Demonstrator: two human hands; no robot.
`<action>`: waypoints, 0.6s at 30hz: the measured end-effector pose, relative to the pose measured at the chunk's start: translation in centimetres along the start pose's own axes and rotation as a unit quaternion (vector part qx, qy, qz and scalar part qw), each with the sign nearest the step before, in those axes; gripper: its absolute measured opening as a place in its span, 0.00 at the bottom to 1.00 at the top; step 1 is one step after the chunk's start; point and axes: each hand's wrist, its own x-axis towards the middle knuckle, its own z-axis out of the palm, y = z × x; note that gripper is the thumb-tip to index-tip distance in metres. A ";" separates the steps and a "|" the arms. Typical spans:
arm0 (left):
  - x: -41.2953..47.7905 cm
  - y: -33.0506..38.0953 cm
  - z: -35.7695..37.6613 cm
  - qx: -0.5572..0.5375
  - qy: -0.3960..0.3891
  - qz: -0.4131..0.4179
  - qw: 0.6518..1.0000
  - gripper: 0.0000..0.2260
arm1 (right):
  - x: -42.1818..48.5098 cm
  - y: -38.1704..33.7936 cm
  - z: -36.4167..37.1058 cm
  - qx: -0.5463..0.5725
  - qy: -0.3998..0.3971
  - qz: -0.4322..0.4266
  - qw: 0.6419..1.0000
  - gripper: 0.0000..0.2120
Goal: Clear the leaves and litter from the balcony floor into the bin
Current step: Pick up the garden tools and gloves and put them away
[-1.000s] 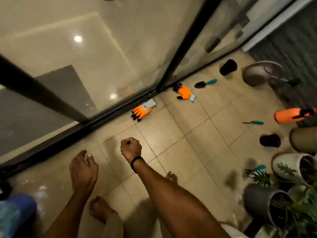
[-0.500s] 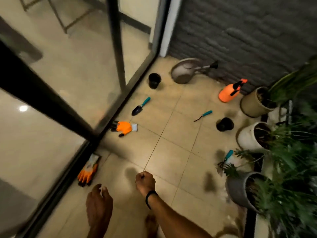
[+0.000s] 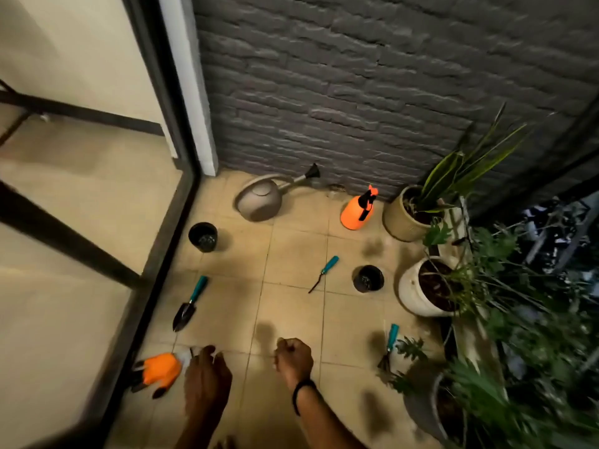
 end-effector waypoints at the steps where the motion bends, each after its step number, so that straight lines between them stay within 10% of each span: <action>1: 2.5 2.0 0.7 -0.001 0.004 0.023 1.000 0.10 | 2.3 -1.7 -0.3 0.016 0.003 0.003 1.000 0.10; 18: 37.9 29.3 15.3 0.070 -0.075 0.019 0.994 0.16 | 33.7 -26.8 -2.6 0.113 -0.034 0.014 0.993 0.09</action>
